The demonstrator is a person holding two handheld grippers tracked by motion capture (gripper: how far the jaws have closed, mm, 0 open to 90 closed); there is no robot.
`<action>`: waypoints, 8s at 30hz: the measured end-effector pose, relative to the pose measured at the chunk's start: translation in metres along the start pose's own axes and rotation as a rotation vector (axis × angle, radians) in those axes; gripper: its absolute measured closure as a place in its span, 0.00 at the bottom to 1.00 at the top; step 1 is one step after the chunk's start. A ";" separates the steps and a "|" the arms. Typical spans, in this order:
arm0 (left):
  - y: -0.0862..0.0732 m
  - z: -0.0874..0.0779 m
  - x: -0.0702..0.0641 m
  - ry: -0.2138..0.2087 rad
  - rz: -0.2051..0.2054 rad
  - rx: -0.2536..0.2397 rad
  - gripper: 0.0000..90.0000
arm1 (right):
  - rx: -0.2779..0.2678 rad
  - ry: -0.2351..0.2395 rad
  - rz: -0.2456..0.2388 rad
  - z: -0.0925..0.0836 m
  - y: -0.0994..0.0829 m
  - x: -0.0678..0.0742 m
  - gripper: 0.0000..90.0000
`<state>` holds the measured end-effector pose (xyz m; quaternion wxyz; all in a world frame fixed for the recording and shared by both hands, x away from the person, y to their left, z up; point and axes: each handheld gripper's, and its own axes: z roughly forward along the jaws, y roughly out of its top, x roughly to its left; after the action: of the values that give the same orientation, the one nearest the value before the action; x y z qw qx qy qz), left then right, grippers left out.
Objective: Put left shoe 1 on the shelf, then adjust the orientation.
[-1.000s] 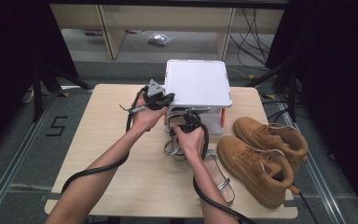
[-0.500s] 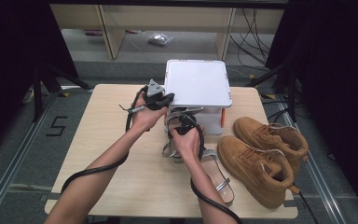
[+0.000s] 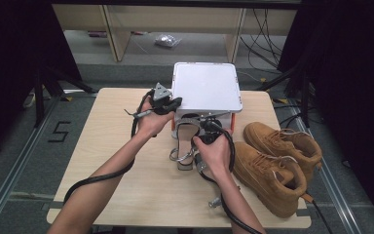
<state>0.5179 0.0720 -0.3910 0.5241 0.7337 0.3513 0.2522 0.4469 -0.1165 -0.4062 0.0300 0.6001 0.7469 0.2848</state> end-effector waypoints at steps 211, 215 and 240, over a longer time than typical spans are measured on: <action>-0.001 -0.004 -0.002 -0.005 -0.044 0.008 0.99 | 0.379 -0.125 -0.171 -0.003 -0.090 -0.060 0.34; -0.001 -0.004 -0.002 -0.006 -0.045 0.008 0.99 | 0.406 -0.130 -0.168 0.004 -0.089 -0.057 0.34; -0.001 -0.004 -0.001 -0.011 -0.037 0.011 0.99 | 0.463 -0.193 -0.168 0.016 -0.088 -0.051 0.44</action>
<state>0.5140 0.0733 -0.3906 0.5267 0.7312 0.3633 0.2366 0.3895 -0.1678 -0.4752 -0.0134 0.5512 0.8331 0.0446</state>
